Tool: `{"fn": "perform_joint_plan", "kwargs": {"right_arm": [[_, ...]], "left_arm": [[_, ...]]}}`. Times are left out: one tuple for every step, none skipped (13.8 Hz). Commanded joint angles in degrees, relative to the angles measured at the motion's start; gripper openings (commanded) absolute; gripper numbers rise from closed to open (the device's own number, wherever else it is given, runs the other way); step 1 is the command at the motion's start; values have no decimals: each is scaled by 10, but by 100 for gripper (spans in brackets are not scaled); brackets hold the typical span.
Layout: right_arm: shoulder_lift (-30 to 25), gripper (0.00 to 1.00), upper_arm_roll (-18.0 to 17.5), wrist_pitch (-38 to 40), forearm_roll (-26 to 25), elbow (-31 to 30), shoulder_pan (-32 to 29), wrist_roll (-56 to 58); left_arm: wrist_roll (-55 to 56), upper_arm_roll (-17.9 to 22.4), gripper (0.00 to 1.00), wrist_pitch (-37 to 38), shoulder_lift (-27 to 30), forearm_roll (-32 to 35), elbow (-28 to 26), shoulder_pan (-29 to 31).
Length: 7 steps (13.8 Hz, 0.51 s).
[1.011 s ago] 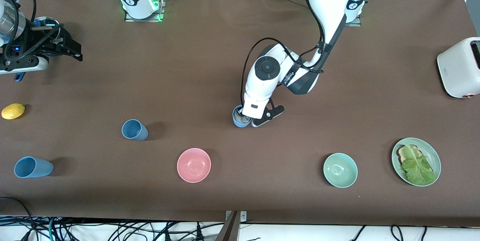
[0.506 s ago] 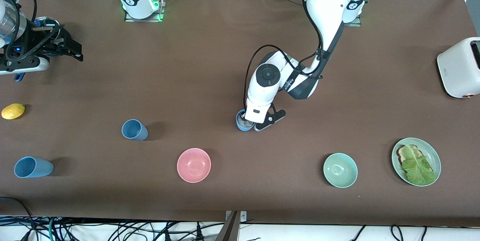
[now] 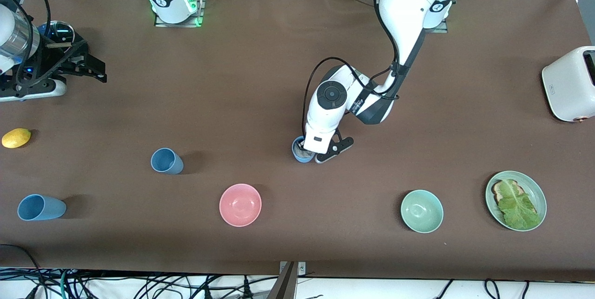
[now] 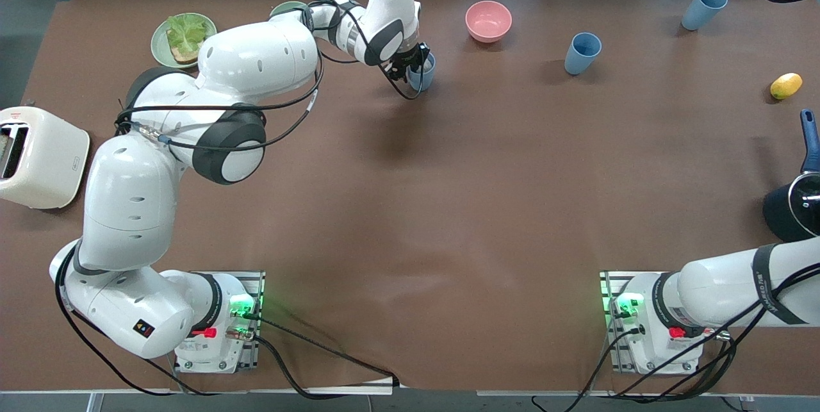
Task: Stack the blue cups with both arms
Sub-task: 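Lower the tissue cup with the left gripper while the right gripper reaches the blue cup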
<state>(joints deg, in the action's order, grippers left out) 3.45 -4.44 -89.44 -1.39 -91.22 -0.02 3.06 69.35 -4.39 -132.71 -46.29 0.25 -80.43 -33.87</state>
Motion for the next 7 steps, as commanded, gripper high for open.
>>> {"fn": "perform_joint_plan", "kwargs": {"right_arm": [[22,100,0,-23,7,2,-3,7],[34,100,0,-37,7,3,-3,6],[47,100,0,-52,8,4,-2,4],[58,100,-1,-70,8,4,-2,3],[69,100,-1,-86,7,4,-2,4],[80,100,-2,-96,6,6,-2,5],[92,100,-2,-103,7,8,-2,4]], "left_arm": [[-7,10,100,0,-8,12,17,-6],[-7,11,100,1,-8,18,17,-6],[-7,10,100,1,-7,39,17,-6],[-7,10,100,1,-7,58,17,-6],[-15,9,100,1,-6,69,17,-6],[-33,9,100,1,-5,70,17,-6],[-49,9,100,1,-4,70,17,-5]]}}
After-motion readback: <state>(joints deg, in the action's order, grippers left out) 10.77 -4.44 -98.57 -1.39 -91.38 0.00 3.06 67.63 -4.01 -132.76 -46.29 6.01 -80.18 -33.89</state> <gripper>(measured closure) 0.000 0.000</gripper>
